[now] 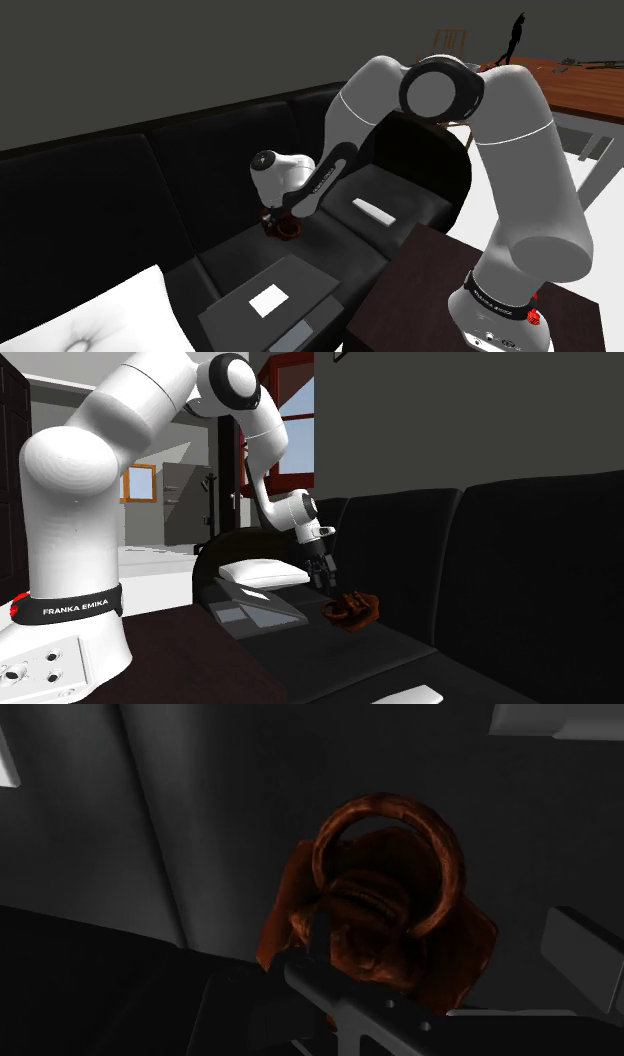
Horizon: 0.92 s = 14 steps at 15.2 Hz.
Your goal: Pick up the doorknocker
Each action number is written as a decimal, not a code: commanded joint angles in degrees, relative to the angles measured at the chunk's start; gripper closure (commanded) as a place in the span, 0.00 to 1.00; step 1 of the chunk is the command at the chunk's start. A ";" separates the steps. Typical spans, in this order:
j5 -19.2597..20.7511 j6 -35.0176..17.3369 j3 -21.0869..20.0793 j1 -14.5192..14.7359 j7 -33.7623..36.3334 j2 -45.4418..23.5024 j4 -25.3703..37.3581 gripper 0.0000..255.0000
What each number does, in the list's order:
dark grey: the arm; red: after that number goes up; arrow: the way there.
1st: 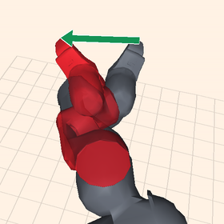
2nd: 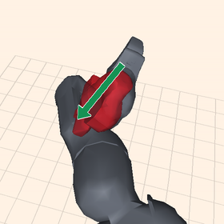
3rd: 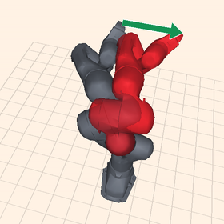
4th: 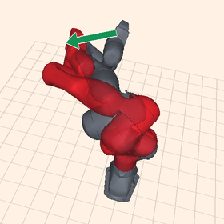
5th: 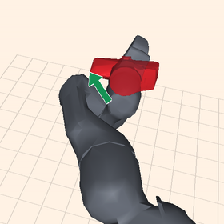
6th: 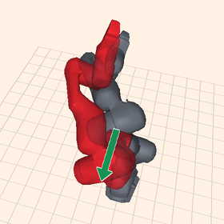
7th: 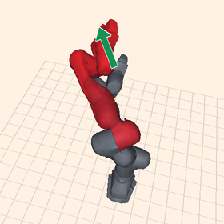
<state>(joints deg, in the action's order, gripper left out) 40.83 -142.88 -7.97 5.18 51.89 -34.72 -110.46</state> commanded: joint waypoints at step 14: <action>2.82 -2.12 2.61 2.51 3.88 -9.47 7.01 1.00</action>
<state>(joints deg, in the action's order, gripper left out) 43.65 -145.01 -5.39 7.69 55.74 -44.12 -103.39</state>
